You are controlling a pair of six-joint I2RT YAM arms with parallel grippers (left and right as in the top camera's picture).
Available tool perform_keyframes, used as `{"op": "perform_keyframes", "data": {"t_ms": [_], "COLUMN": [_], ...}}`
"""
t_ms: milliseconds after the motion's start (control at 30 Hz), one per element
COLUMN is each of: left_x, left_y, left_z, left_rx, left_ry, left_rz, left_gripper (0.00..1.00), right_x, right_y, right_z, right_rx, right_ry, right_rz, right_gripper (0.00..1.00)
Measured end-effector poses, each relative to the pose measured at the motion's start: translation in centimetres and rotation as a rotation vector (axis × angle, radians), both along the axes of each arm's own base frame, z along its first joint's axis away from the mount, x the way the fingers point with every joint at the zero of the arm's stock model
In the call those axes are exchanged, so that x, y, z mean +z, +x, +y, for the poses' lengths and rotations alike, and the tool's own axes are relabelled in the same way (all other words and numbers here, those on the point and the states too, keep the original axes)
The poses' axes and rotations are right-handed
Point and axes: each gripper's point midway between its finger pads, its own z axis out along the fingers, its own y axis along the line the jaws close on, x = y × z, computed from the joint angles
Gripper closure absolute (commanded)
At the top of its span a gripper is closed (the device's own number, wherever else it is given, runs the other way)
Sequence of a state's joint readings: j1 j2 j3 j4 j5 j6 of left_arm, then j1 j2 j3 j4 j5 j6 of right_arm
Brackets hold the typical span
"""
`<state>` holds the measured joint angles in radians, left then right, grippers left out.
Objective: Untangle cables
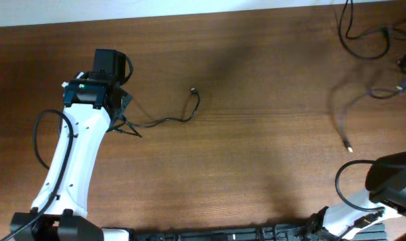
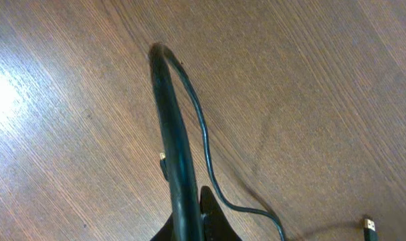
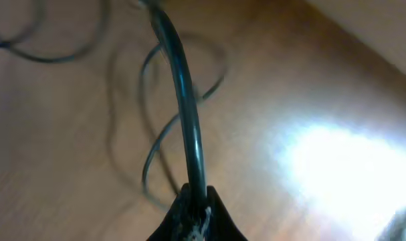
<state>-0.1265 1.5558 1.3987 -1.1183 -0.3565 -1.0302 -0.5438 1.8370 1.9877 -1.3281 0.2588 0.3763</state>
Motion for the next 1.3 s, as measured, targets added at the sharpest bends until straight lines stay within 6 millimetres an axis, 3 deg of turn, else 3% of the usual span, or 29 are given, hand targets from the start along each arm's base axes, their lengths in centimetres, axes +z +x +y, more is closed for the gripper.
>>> {"op": "perform_keyframes", "data": {"t_ms": [67,100,167,233,267,300,333,367,467,567,600,633,667,700,767,800,867,900,933,967,1000,1033,1100,1233,1300], "left_x": [0.0,0.0,0.0,0.0,-0.1,-0.1,-0.1,-0.1,-0.1,-0.1,-0.1,-0.1,0.0,-0.1,-1.2,-2.2,-3.5,-3.6,-3.4,-2.8,-2.2,-2.0,-1.9,-2.1,-1.5], "left_y": [0.0,0.0,0.0,0.0,0.0,0.0,0.0,0.0,0.0,0.0,0.0,0.1,0.1,0.2,0.4,1.0,3.4,5.7,6.2,5.8,4.8,4.1,3.6,4.3,1.5], "left_z": [0.0,0.0,0.0,-0.1,-0.1,-0.1,-0.1,-0.1,-0.1,-0.1,-0.1,-0.1,-0.2,-0.2,-0.3,-1.1,-4.4,-8.6,-12.5,-16.7,-20.6,-22.3,-23.0,-19.7,-21.1], "left_rx": [0.001,0.002,0.002,0.001,0.002,0.001,0.001,0.001,0.001,0.001,0.001,0.001,0.001,0.001,0.001,-0.010,-0.101,-0.266,-0.420,-0.588,-0.759,-0.852,-0.951,-0.967,-1.298], "left_ry": [0.000,-0.001,-0.002,-0.006,-0.006,-0.006,-0.006,-0.008,-0.008,-0.009,-0.008,-0.009,-0.009,-0.009,-0.015,-0.057,-0.214,-0.343,-0.425,-0.479,-0.501,-0.502,-0.481,-0.489,-0.547], "left_rz": [0.000,-0.001,-0.001,0.000,0.000,0.001,0.000,0.000,0.001,0.001,0.000,-0.002,-0.006,-0.005,0.027,0.037,-0.007,-0.066,-0.088,-0.105,-0.117,-0.117,-0.120,-0.112,-0.110], "left_gripper": [0.99,0.98,0.98,0.98,0.97,0.96,0.96,0.95,0.92,0.95,0.95,0.95,0.95,1.00,1.00,1.00,1.00,1.00,0.89,0.48,0.01,0.01,0.01,0.01,0.01], "right_x": [-0.5,-0.6,-1.7,-5.0,-8.0,-9.7,-10.7,-11.2,-11.4,-8.7,-6.0,-2.4,-0.1,0.6,0.3,0.0,0.0,0.0,0.0,0.0,0.0,0.0,-0.1,-2.8,-5.7], "right_y": [-6.1,-7.4,-8.2,-7.9,-7.8,-8.2,-8.2,-8.2,-7.4,-4.5,-3.5,-3.3,-3.8,-4.3,-4.9,-4.3,-1.3,0.4,1.7,2.5,3.2,3.6,4.1,4.8,5.2], "right_z": [-4.5,-5.9,-7.0,-6.9,-6.2,-5.4,-5.1,-4.8,-4.2,-3.9,-3.7,-3.2,-2.8,-2.3,-1.5,-0.4,3.3,5.9,8.4,10.2,11.8,13.2,15.1,19.3,21.5], "right_rx": [-0.258,-0.330,-0.400,-0.409,-0.401,-0.398,-0.402,-0.400,-0.379,-0.313,-0.282,-0.251,-0.241,-0.241,-0.243,-0.186,0.020,0.134,0.239,0.302,0.360,0.402,0.460,0.571,0.652], "right_ry": [0.045,0.043,0.043,0.071,0.116,0.156,0.173,0.185,0.231,0.285,0.277,0.241,0.208,0.201,0.227,0.247,0.272,0.283,0.290,0.293,0.286,0.281,0.280,0.305,0.305], "right_rz": [0.022,0.005,-0.017,-0.021,-0.009,0.021,0.020,0.024,-0.013,-0.148,-0.231,-0.318,-0.359,-0.363,-0.332,-0.315,-0.300,-0.289,-0.276,-0.266,-0.251,-0.239,-0.223,-0.166,-0.135], "right_gripper": [0.96,0.96,0.96,0.96,0.84,0.34,0.12,0.04,0.02,0.02,0.02,0.02,0.03,0.04,0.04,0.04,0.04,0.04,0.04,0.00,0.00,0.01,0.01,0.01,0.01]}}
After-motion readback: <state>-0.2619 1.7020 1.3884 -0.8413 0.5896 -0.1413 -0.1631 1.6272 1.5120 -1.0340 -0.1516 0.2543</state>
